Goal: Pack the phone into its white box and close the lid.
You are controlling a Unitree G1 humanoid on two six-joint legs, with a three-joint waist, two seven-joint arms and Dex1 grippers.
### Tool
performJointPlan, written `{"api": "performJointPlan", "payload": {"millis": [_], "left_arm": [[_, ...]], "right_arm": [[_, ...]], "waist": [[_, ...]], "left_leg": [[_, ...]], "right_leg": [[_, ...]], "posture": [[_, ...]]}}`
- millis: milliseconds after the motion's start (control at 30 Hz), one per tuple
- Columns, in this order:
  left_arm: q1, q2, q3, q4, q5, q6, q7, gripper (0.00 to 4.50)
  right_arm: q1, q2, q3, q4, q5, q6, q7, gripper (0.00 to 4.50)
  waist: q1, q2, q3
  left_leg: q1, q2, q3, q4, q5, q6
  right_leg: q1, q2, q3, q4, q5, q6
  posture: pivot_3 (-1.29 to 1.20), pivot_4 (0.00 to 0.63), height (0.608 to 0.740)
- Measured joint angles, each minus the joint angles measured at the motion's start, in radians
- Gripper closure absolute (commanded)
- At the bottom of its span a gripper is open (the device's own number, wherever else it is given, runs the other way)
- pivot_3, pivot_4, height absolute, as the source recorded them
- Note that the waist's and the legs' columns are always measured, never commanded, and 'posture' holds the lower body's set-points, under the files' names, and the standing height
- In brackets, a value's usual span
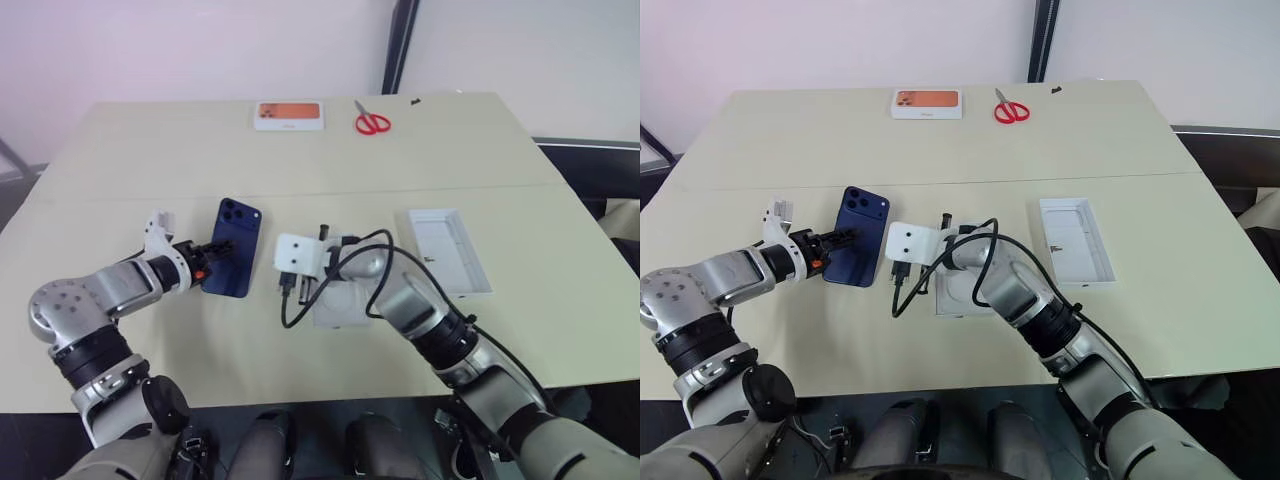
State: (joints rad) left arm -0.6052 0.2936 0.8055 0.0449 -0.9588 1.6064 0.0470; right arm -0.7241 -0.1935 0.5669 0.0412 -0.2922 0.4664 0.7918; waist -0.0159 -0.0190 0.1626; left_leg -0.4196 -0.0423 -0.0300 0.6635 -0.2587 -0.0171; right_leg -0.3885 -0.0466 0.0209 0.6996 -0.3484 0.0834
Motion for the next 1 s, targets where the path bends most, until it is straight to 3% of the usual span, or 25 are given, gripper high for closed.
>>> {"api": "performJointPlan", "payload": {"millis": [267,433,567,867,1000], "left_arm": [[-0.023,-0.027,0.141,0.119,0.023,0.001,0.070,3.31],[-0.015,-0.027,0.153,0.134,-0.003,0.002,0.079,3.31],[-0.005,-0.027,0.148,0.133,-0.055,0.002,0.064,4.48],[0.013,-0.042,0.110,0.070,-0.146,0.002,0.116,4.48],[-0.015,-0.084,0.088,0.027,-0.249,0.002,0.190,4.48]], "right_arm": [[0.000,0.024,0.015,0.027,-0.008,0.008,-0.022,4.50],[0.000,0.023,0.015,0.027,-0.009,0.008,-0.024,4.50],[0.000,0.022,0.015,0.027,-0.011,0.007,-0.024,4.50],[0.000,-0.003,0.010,-0.008,-0.017,0.022,-0.013,4.50],[-0.001,-0.072,-0.055,-0.109,0.027,0.076,0.039,4.50]], "waist": [[-0.002,-0.002,0.000],[-0.004,-0.002,0.000],[-0.003,-0.002,0.000],[0.000,-0.003,0.000],[0.006,-0.004,0.001]], "left_leg": [[-0.001,0.000,0.000,0.000,0.000,0.000],[-0.002,0.000,0.000,-0.001,0.000,0.000],[-0.002,0.000,0.000,0.000,0.000,0.000],[-0.006,0.000,0.000,0.001,0.000,-0.001],[-0.007,0.000,0.000,0.001,0.000,-0.001]], "right_leg": [[-0.001,0.000,0.000,0.000,0.000,0.000],[-0.001,0.000,0.000,0.000,0.000,0.000],[-0.001,0.000,0.000,0.000,0.000,0.000],[-0.002,0.000,0.000,0.000,0.000,0.000],[-0.001,0.000,0.000,0.000,0.000,0.000]], "posture": [[0.00,0.150,0.740],[0.00,0.150,0.740],[0.00,0.150,0.740],[0.00,0.150,0.740],[0.00,0.150,0.740]]}}
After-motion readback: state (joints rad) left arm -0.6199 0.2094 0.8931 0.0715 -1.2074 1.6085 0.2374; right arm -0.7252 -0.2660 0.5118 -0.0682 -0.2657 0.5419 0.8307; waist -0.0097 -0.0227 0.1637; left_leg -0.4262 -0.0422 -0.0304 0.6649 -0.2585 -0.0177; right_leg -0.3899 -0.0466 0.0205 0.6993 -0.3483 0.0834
